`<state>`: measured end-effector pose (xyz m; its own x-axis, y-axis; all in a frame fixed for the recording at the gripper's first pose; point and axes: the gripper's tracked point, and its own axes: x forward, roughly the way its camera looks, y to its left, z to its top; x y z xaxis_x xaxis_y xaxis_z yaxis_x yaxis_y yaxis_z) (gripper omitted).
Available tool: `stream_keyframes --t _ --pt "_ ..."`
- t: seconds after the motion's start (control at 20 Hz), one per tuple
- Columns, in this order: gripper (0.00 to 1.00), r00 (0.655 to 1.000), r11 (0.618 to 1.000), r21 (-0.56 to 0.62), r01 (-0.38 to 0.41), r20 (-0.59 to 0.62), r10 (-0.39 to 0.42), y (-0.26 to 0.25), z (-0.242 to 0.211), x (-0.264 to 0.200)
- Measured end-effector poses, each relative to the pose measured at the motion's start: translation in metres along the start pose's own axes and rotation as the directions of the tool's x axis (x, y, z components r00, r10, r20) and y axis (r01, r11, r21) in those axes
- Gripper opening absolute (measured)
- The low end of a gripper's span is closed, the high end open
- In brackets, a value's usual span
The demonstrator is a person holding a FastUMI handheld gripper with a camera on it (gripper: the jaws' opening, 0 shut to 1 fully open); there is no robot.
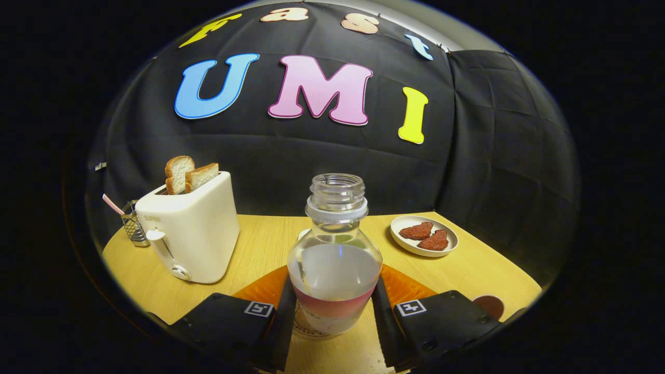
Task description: Take the bottle from table, then pour the juice into the cup, finally place the bottle on the coaster
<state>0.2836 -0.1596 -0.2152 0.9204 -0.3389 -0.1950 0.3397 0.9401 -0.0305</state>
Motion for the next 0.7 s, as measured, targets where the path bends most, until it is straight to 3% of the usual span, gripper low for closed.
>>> stream_keyframes --t 0.5,0.65,0.7 --pt "0.74 0.999 0.998 0.042 -0.041 -0.013 0.041 0.016 -0.018 0.015" --pt "0.78 0.998 0.997 0.047 -0.066 -0.014 0.067 0.023 -0.016 0.015" --pt "0.88 0.998 0.998 0.039 -0.059 -0.012 0.059 0.019 -0.013 0.007"
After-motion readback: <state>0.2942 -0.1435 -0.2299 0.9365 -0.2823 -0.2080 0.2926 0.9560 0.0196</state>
